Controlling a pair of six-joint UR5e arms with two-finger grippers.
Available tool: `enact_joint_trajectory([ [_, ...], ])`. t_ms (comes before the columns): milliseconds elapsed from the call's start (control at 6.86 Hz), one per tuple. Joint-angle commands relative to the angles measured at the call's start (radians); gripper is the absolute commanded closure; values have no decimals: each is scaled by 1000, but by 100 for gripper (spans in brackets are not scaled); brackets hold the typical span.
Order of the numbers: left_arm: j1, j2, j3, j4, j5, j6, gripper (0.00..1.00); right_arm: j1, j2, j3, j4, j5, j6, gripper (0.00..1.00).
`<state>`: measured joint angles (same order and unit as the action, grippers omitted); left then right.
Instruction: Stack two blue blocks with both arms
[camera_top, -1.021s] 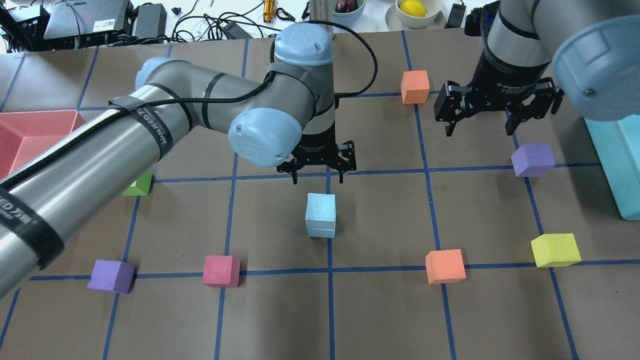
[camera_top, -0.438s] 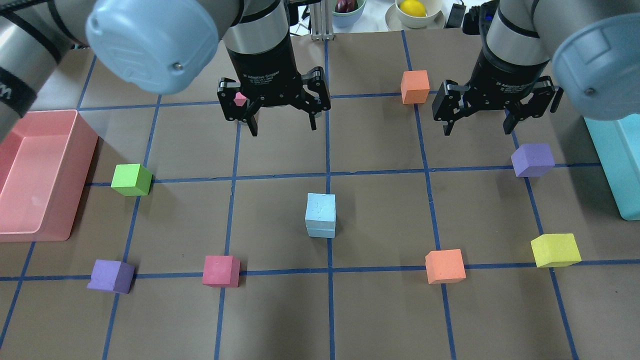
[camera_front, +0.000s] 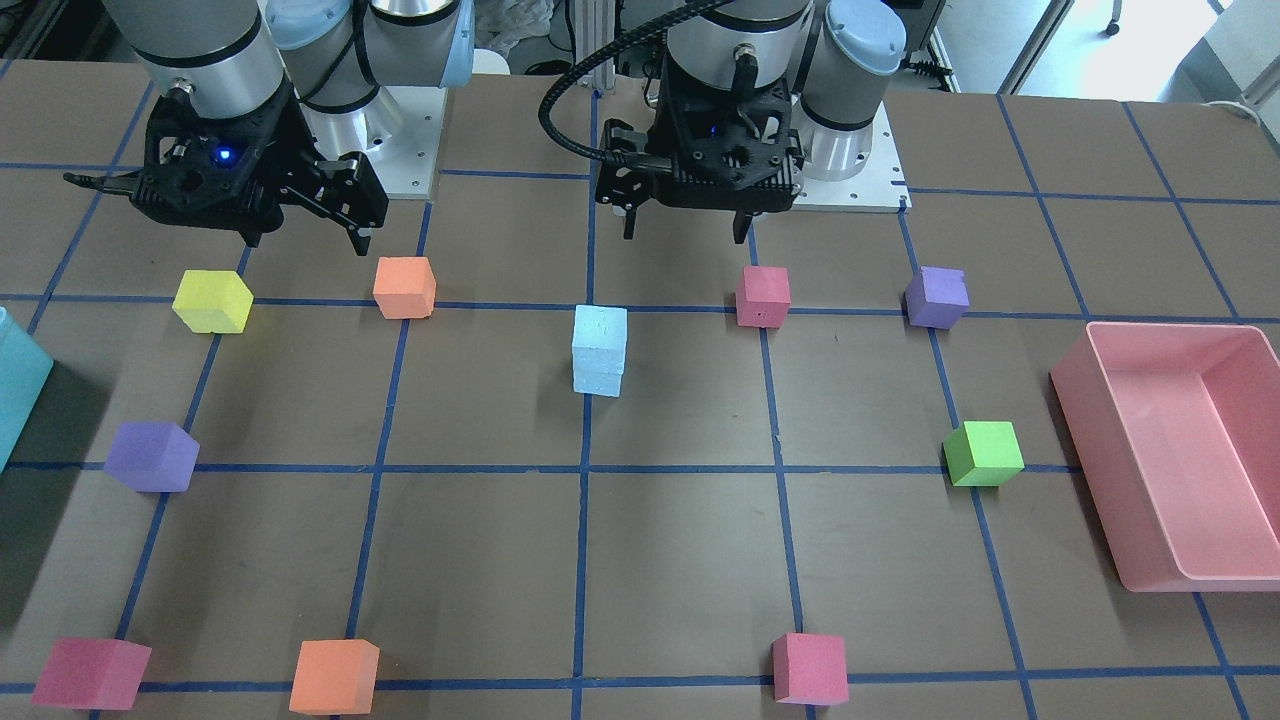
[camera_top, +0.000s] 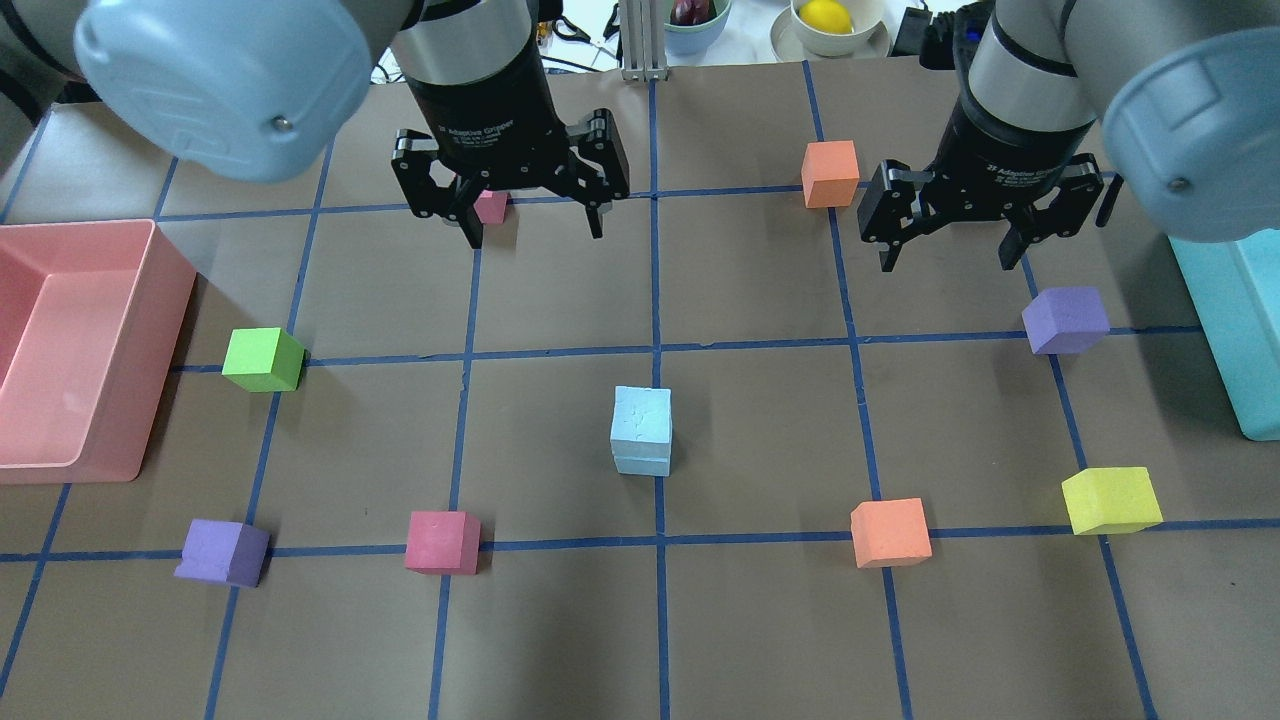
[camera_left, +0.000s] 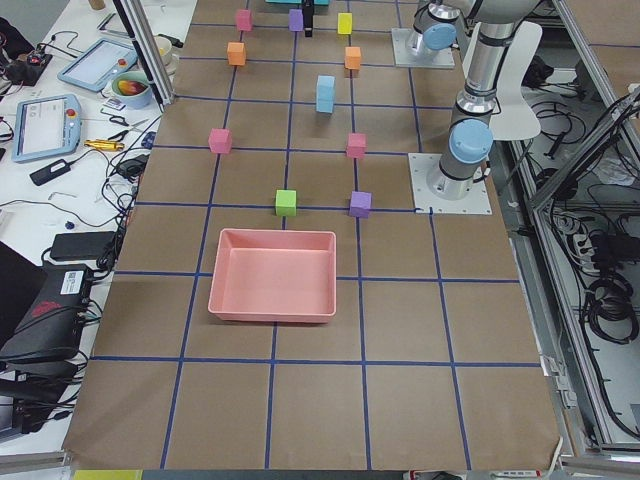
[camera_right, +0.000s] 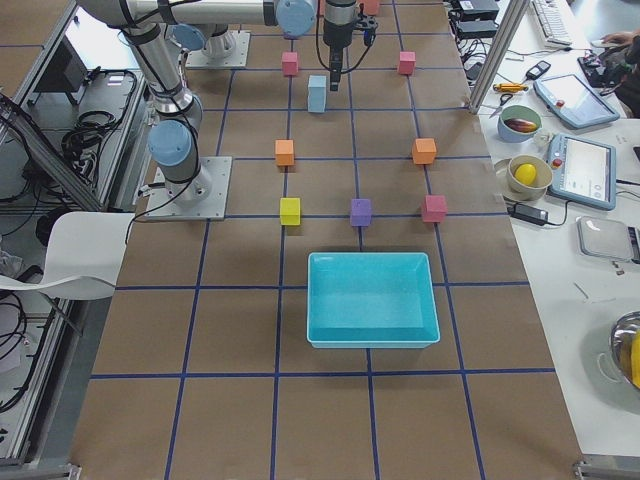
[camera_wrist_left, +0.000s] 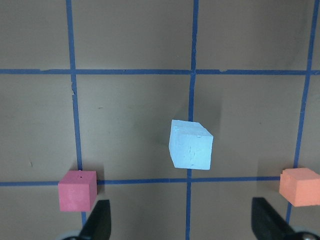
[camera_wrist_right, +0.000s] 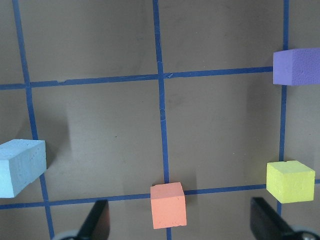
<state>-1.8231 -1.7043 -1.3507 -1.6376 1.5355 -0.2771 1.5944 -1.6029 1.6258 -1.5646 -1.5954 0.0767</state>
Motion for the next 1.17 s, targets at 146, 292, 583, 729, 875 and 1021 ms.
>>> enact_joint_trajectory([
  [146, 167, 46, -16, 24, 12, 263, 0, -2, 0, 3, 3, -3, -2, 0],
  [292, 216, 76, -54, 27, -23, 266, 0, -2, 0, 5, 3, -5, -2, 0],
  [583, 241, 127, -100, 27, -25, 288, 0, -2, 0, 8, 3, -6, -2, 0],
  [729, 240, 140, -128, 36, -24, 270, 0, -2, 0, 5, 3, -5, -2, 0],
  [875, 237, 140, -136, 53, -23, 269, 0, -2, 0, 5, 3, -6, -2, 0],
  [1021, 237, 138, -139, 61, -23, 269, 0, -2, 0, 6, 3, -5, -2, 0],
])
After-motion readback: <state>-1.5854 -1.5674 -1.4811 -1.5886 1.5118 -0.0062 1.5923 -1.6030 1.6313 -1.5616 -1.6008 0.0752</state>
